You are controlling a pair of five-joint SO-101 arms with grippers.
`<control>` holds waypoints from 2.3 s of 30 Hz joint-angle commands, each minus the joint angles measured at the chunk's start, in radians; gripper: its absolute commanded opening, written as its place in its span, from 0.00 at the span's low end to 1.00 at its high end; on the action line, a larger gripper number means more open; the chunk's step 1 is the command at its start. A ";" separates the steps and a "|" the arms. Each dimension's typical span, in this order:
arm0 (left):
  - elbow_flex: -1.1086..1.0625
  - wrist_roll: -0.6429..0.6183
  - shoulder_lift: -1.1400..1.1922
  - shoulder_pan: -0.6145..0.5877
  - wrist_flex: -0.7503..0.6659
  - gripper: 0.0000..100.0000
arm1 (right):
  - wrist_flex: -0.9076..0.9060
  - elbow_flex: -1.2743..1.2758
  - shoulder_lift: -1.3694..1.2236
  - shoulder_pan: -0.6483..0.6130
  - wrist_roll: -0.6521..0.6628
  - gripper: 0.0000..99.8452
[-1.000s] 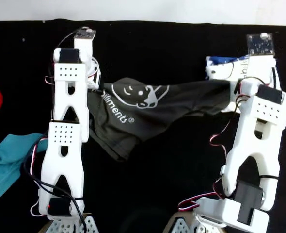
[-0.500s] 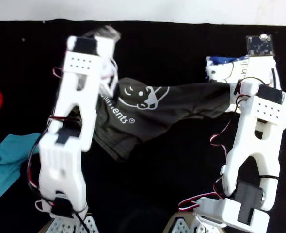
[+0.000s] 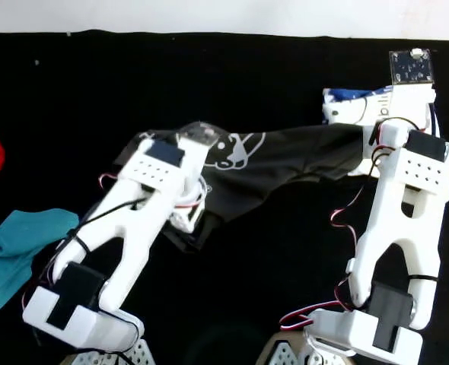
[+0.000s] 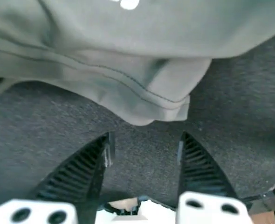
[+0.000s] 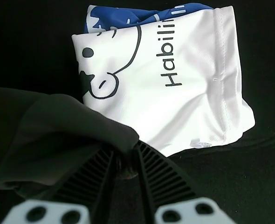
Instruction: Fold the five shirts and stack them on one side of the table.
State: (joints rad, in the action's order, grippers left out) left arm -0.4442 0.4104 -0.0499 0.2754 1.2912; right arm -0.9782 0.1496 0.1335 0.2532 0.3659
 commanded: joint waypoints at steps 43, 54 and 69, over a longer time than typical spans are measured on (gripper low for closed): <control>0.595 -0.032 0.186 -0.214 0.331 0.01 | -0.101 -0.168 0.016 0.016 -0.055 0.01; 0.809 0.008 -0.236 -0.401 0.434 0.01 | -0.283 -0.700 0.042 -0.071 -0.055 0.01; 0.963 0.008 -0.599 -0.495 0.427 0.01 | -0.418 -1.119 0.229 -0.048 -0.049 0.01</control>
State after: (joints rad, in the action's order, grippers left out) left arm 0.4902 0.4089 -0.6283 -0.2048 1.7177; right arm -1.3955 -0.9306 0.3176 0.1811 0.3199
